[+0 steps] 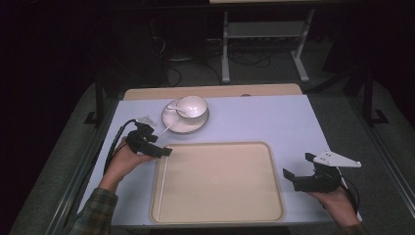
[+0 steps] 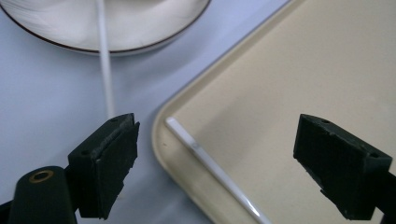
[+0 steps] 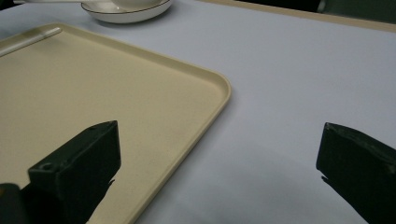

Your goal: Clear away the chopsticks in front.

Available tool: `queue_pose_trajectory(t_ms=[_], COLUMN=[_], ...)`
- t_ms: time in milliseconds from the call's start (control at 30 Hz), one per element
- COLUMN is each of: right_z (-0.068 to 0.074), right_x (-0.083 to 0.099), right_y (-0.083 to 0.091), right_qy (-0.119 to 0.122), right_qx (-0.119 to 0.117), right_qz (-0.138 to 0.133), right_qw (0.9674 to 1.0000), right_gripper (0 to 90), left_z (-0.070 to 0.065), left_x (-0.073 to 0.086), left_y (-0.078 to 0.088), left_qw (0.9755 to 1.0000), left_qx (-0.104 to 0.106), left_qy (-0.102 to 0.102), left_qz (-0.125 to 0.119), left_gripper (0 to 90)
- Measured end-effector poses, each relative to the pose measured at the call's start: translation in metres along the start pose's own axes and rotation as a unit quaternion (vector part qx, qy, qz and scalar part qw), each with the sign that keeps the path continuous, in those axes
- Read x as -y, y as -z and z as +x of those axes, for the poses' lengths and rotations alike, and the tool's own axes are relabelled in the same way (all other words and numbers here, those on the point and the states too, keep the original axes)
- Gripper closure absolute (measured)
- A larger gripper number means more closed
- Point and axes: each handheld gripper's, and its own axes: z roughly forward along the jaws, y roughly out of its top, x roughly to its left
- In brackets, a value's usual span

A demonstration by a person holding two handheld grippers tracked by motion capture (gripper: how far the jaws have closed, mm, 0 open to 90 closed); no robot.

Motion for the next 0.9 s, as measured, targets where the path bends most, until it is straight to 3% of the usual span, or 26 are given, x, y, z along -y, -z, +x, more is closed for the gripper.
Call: queue_pose_trajectory(t_ms=[233, 400, 633, 800, 900], right_z=[-0.001, -0.002, -0.002, -0.002, -0.002], right_x=[0.000, 0.000, 0.000, 0.000, 0.000], right_y=[0.000, 0.000, 0.000, 0.000, 0.000], right_qy=[-0.002, -0.005, -0.005, -0.006, -0.006], right_qx=[0.000, 0.000, -0.001, -0.001, -0.001], right_qz=[-0.001, -0.003, -0.003, -0.005, -0.005], right_qw=[1.0000, 1.0000, 1.0000, 1.0000, 1.0000], right_gripper=[0.0, 0.0, 0.0, 0.0, 0.0], left_z=[0.015, 0.028, 0.046, 0.052, 0.054], left_x=[-0.014, -0.026, -0.034, -0.038, -0.040], left_y=[0.005, 0.003, -0.013, -0.027, -0.034], left_qw=[0.9998, 0.9991, 0.9981, 0.9976, 0.9965], left_qx=[-0.019, -0.039, -0.044, -0.037, -0.045], left_qy=[-0.001, -0.002, 0.011, 0.018, 0.013], left_qz=[0.004, 0.015, 0.041, 0.055, 0.070], left_gripper=[15.5, 23.8, 38.1, 46.9, 51.3])
